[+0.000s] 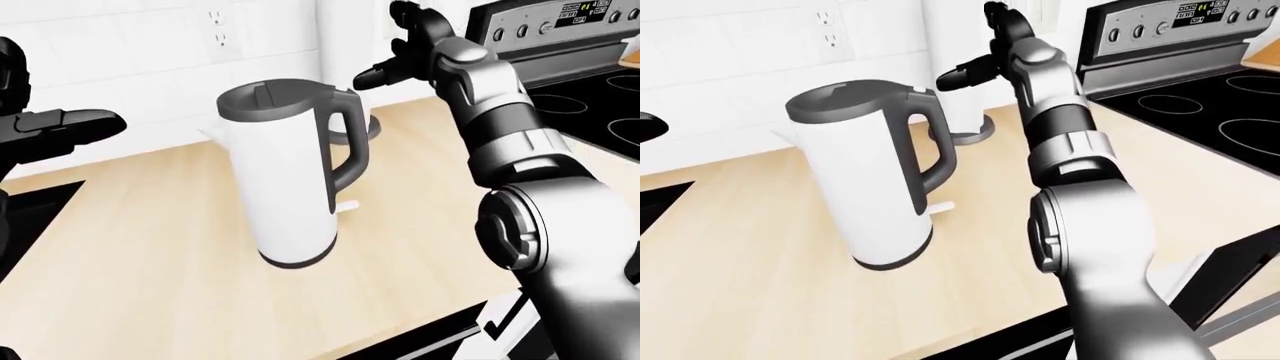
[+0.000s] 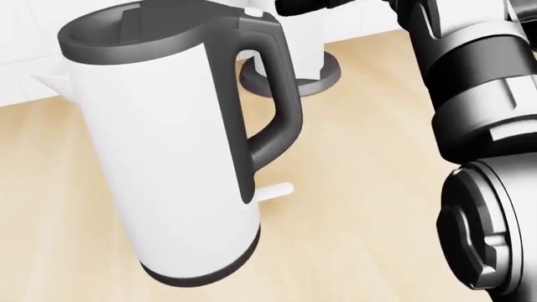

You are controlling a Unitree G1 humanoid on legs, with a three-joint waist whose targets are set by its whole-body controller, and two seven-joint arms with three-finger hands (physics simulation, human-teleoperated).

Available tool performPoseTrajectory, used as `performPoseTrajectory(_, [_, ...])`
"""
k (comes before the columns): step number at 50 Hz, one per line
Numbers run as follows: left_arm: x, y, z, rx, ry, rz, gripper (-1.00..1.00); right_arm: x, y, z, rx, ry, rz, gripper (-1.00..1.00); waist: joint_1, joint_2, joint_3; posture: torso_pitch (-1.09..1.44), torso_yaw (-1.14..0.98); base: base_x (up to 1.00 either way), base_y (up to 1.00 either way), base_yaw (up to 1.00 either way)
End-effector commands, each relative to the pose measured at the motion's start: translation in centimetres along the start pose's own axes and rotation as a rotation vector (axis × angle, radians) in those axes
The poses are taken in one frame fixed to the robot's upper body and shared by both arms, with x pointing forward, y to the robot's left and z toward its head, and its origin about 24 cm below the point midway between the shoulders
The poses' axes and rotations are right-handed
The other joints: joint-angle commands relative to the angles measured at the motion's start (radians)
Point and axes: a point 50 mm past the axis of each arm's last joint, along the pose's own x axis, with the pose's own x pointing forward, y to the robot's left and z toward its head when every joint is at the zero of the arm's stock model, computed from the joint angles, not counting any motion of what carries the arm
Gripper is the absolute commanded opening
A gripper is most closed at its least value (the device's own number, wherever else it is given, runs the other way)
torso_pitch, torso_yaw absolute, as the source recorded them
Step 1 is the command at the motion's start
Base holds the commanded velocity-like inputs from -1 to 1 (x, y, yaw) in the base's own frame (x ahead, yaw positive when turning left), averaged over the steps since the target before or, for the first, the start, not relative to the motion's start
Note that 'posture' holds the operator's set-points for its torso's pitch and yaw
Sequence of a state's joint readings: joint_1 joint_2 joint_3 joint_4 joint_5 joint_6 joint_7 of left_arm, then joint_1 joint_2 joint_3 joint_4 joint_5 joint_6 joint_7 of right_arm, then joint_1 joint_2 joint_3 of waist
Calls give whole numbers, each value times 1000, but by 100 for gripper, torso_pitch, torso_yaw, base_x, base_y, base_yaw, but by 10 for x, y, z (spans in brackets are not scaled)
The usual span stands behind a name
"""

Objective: Press the button to open the lid of the electric kettle.

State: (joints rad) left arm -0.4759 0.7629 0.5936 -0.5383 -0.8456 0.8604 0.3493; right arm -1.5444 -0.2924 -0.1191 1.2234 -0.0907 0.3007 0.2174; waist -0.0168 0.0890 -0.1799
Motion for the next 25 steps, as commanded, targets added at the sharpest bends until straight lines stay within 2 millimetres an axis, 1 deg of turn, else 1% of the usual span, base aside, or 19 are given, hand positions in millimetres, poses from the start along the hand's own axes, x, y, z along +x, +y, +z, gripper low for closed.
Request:
performPoseTrajectory(1, [-1,1,14,2,-70,3,100,-5,-2,33,-15,-118,-13,100,0,2,-17,-31,0,0,0,0])
performPoseTrajectory(15, [0,1,16,-1,-72,5,100,-5,3,35,48,-102,18,100,-1,3,-17,-31,0,0,0,0])
performPoseTrajectory(20, [0,1,15,-1,-71,5,100,-5,5,37,47,-105,36,100,-1,3,-15,-31,0,0,0,0])
performPoseTrajectory(25, [0,1,14,-1,-70,4,100,-6,7,39,159,-65,85,100,-1,4,-16,-31,0,0,0,0])
